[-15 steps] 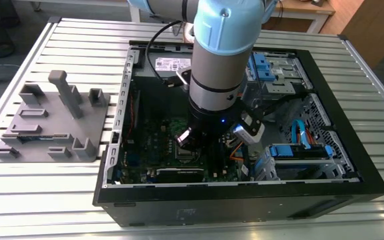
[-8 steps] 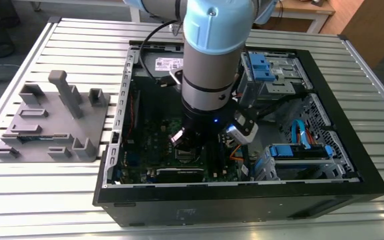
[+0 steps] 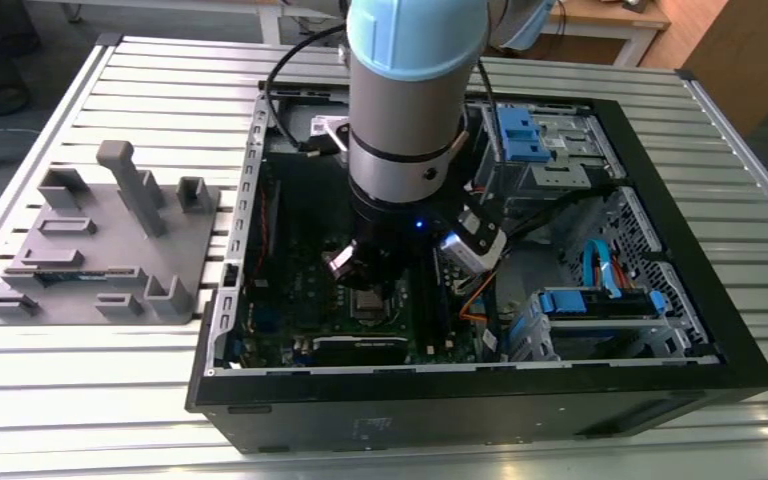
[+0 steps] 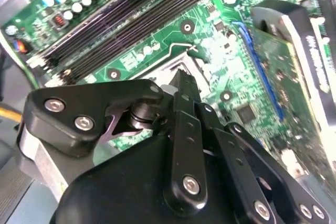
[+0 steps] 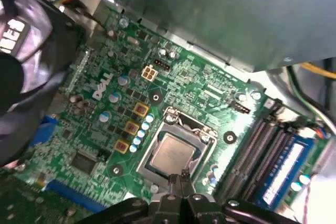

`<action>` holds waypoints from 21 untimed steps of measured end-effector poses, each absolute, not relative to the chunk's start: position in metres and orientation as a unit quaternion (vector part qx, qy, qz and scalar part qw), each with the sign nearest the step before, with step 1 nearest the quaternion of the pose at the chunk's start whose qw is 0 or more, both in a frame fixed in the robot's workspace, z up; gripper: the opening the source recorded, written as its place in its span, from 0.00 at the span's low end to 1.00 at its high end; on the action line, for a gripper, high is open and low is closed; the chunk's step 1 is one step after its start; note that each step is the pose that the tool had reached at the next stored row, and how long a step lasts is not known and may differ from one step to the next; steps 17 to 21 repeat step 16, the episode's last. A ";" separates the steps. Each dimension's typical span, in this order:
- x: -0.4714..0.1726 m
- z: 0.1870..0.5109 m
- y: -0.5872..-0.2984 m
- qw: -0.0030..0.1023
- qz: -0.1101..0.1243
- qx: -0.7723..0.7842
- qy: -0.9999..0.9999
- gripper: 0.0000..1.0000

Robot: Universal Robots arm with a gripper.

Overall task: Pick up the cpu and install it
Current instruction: 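Install the first cpu locking lever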

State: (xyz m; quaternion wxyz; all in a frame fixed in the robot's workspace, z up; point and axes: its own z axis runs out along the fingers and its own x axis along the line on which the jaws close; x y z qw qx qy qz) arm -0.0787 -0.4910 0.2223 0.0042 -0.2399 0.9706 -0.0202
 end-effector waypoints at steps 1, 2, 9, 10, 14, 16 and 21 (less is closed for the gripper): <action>-0.079 0.227 -0.491 0.004 -0.020 -0.240 0.971 0.11; -0.079 0.231 -0.491 0.004 -0.020 -0.240 0.971 0.11; -0.079 0.233 -0.491 0.004 -0.020 -0.240 0.971 0.11; -0.079 0.233 -0.491 0.004 -0.020 -0.240 0.971 0.11; -0.079 0.233 -0.491 0.004 -0.020 -0.240 0.971 0.11; -0.079 0.233 -0.491 0.004 -0.020 -0.240 0.971 0.11; -0.079 0.233 -0.491 0.004 -0.020 -0.240 0.971 0.11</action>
